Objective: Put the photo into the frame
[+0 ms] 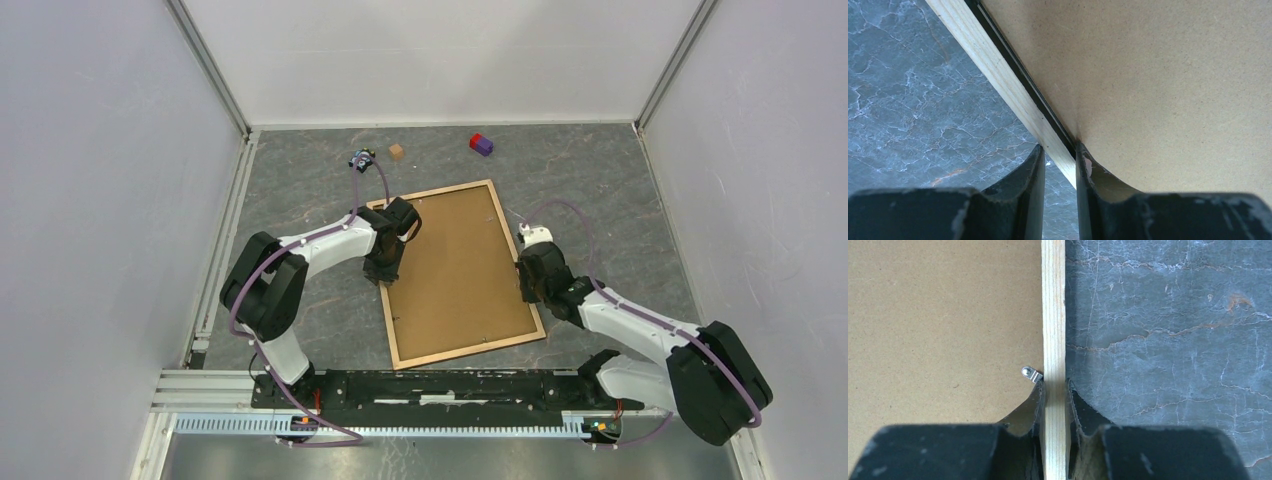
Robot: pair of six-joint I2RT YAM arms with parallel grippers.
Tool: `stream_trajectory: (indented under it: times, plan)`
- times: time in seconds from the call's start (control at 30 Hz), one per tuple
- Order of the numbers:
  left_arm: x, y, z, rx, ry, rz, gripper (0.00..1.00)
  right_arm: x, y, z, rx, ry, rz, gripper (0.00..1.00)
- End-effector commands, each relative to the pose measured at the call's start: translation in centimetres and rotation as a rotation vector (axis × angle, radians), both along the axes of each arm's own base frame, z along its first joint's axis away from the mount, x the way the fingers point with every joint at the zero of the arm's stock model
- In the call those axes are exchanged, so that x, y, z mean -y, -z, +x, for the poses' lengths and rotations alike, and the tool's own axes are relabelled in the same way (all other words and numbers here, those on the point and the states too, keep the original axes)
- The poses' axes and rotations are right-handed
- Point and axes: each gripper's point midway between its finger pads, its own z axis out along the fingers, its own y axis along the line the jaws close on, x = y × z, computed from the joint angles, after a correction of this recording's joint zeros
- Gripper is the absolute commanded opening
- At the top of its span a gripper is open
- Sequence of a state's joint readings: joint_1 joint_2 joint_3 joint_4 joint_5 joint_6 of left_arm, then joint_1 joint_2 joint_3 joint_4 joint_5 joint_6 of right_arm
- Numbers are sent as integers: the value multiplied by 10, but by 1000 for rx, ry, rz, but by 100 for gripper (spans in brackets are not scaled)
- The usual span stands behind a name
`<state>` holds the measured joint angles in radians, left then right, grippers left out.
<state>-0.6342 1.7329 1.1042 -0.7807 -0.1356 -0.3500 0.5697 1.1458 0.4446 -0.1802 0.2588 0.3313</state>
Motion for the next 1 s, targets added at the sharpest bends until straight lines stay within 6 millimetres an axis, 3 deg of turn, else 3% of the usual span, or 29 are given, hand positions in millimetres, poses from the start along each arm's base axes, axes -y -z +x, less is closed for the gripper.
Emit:
stream_trajectory:
  times: [0.0,0.1,0.23,0.43,0.53,0.63,0.73,0.87,0.97]
  plan:
    - [5,-2,1,-16,54,-14,2,15,10,-7,-6,22,-51,13]
    - [5,-2,1,-15,58,-11,3,13,4,-8,12,13,-27,26]
    - [6,-3,1,-17,66,-18,3,11,-10,-7,41,7,0,35]
    - [10,-8,0,-20,78,-45,7,0,-30,10,90,6,32,50]
    - [10,-11,0,-17,80,-48,15,-7,-37,21,95,7,34,58]
    - [9,-13,1,-20,71,-40,21,-5,-37,37,122,49,6,59]
    - [11,-16,2,-16,64,-57,22,1,-31,49,127,98,-50,52]
    - [11,-23,3,2,68,-76,29,-12,-24,60,104,79,-25,47]
    - [14,-36,4,37,89,-112,43,-16,-16,61,73,89,-18,41]
